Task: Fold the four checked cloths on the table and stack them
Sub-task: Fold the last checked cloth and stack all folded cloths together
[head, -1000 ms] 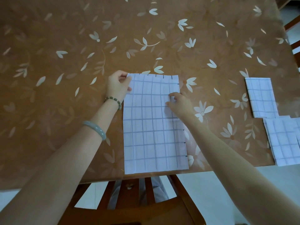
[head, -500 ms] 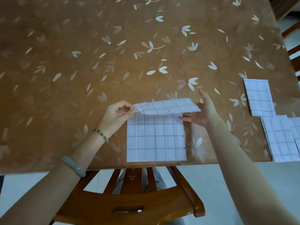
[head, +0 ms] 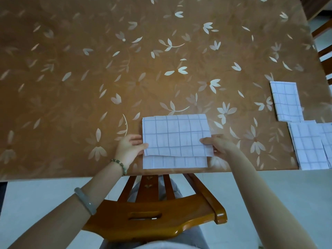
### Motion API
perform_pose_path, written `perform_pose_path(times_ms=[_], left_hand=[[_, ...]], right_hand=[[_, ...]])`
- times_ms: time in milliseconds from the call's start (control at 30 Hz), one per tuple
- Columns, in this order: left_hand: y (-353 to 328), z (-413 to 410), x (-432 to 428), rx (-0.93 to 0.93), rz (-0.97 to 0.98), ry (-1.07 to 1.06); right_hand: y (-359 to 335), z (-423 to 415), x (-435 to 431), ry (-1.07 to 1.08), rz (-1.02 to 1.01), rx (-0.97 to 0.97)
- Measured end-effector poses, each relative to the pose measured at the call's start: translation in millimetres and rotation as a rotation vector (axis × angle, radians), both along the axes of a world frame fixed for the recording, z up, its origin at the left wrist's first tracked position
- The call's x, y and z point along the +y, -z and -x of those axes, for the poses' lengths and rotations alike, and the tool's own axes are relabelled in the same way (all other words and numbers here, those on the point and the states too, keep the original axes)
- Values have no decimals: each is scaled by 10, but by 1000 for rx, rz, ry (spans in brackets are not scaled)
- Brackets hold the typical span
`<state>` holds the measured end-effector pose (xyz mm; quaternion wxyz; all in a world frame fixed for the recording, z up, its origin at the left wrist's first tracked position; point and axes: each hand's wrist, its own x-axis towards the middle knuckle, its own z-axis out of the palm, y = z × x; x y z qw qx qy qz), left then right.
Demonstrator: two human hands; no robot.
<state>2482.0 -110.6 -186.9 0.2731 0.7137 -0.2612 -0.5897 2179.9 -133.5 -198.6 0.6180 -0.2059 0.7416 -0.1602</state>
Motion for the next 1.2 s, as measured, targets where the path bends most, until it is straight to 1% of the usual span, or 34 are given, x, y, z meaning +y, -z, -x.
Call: perform_pose_path(times_ms=[67,133,233,333,500,767,867,1000,1100,1167,1200], left_hand=[[34,-15,18,31,-52,13],[86,-47,22,17,-83,38],[180,-84,24,-36,-132,87],[247,-76,43,-93,-140,143],[308,-74,94,-213,-126,224],[316,-69,150,-367,-42,316],[344,-67,159,-475,-2,399],[356,-55,165,-556,40,467],[315,-50,150,-620,66,536],[284,-65,122,-681,123,593],[276,-74,94,-710,188,623]], right_hand=[[18,-28,63,-24,-1,55],[40,-52,104,-68,7,115],[58,-104,159,-153,14,208],[68,-155,217,-239,22,295],[114,-178,294,-298,61,395],[126,-213,348,-396,90,479],[113,-223,354,-406,120,502],[163,-205,380,-401,159,519],[149,-211,379,-482,155,529],[84,-206,367,-496,140,588],[32,-200,348,-478,164,667]])
